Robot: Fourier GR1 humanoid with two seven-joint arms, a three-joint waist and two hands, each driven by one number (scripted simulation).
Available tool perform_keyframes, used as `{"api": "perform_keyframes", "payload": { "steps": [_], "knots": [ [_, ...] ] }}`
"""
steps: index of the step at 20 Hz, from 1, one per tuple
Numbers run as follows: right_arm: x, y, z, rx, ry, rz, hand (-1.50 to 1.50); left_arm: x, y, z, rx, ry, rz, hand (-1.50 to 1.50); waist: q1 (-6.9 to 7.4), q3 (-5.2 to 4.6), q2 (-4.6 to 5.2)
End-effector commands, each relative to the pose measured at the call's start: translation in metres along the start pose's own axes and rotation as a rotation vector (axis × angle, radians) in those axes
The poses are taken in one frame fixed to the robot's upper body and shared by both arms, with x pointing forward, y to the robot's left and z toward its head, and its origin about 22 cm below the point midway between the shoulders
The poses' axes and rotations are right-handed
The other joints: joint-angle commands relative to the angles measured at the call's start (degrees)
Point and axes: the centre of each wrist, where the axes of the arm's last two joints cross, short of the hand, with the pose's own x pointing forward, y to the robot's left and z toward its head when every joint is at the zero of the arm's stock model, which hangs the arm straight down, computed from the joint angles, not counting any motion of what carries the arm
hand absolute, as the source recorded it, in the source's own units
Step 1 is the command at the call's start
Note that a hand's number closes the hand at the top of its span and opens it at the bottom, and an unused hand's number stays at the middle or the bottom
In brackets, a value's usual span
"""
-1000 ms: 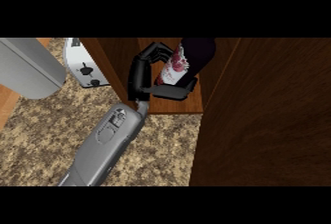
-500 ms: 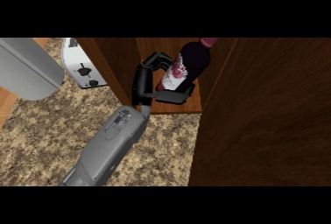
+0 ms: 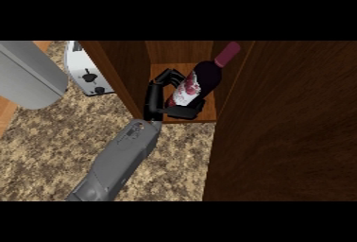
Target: Pick up the wine, place it into the cabinet and close the cabinet
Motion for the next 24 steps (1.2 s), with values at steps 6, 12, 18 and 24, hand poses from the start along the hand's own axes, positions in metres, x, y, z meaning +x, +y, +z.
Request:
{"api": "perform_keyframes", "payload": {
  "steps": [6,12,18,24],
  "knots": [
    [0.001,0.008,0.001,0.069,-0.031,-0.023,-1.50,-0.006,0.007,-0.022,0.083,-0.008,0.017,1.50,-0.54,-0.04,0.32],
    [0.003,-0.010,0.016,0.038,-0.012,-0.040,-1.50,-0.010,0.017,-0.030,0.127,0.008,0.106,1.50,-0.45,0.02,0.20],
    [0.012,0.009,0.007,0.073,-0.027,-0.045,-1.50,-0.015,0.022,-0.039,0.120,0.058,0.078,1.50,-0.74,-0.08,0.36],
    [0.009,-0.004,0.009,0.066,-0.030,-0.042,-1.50,0.004,0.018,-0.061,0.141,0.034,0.067,1.50,-1.01,0.00,0.44]
  ]
}}
